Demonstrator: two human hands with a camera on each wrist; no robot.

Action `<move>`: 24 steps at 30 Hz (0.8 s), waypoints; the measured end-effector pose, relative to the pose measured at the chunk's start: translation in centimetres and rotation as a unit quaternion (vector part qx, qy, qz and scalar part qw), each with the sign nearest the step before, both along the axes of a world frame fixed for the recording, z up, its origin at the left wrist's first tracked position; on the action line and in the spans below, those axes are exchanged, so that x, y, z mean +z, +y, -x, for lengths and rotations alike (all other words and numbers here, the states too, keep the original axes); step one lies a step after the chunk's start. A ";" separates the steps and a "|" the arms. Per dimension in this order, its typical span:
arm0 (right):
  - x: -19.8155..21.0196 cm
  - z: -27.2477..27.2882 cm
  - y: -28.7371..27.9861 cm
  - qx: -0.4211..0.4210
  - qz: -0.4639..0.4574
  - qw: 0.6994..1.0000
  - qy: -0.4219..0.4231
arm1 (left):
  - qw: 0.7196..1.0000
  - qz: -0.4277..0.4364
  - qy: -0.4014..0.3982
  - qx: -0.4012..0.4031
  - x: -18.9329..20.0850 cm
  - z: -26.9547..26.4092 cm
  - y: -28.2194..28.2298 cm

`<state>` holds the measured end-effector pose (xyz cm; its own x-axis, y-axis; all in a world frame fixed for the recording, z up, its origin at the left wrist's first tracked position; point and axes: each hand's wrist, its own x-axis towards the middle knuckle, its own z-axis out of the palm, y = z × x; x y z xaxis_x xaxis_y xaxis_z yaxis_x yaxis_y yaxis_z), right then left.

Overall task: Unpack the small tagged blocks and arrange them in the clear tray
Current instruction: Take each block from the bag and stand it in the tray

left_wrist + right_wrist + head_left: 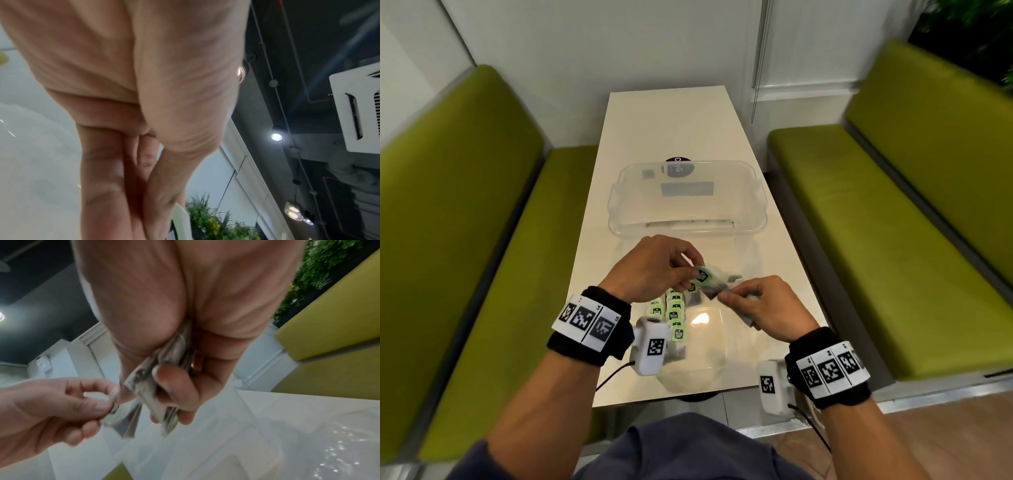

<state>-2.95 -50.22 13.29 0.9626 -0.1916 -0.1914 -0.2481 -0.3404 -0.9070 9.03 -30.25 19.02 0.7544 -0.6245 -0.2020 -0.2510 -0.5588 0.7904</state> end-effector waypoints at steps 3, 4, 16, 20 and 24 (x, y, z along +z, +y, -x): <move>-0.5 0.6 -1.9 -0.070 0.009 0.997 -0.016 | 0.998 -0.047 -0.035 0.026 -1.5 -1.8 0.1; -0.6 0.8 -2.5 -0.090 0.004 0.996 -0.021 | 0.996 -0.070 -0.049 0.027 -2.2 -2.4 0.0; -1.8 2.0 -4.6 -0.133 -0.061 0.989 -0.032 | 0.950 -0.282 -0.126 -0.048 -13.3 -5.3 -4.4; -2.0 2.1 -5.0 -0.129 -0.071 0.989 -0.025 | 0.946 -0.288 -0.134 -0.059 -14.7 -6.0 -5.4; -2.2 2.1 -5.4 -0.131 -0.076 0.988 -0.021 | 0.946 -0.288 -0.139 -0.051 -15.5 -6.4 -5.8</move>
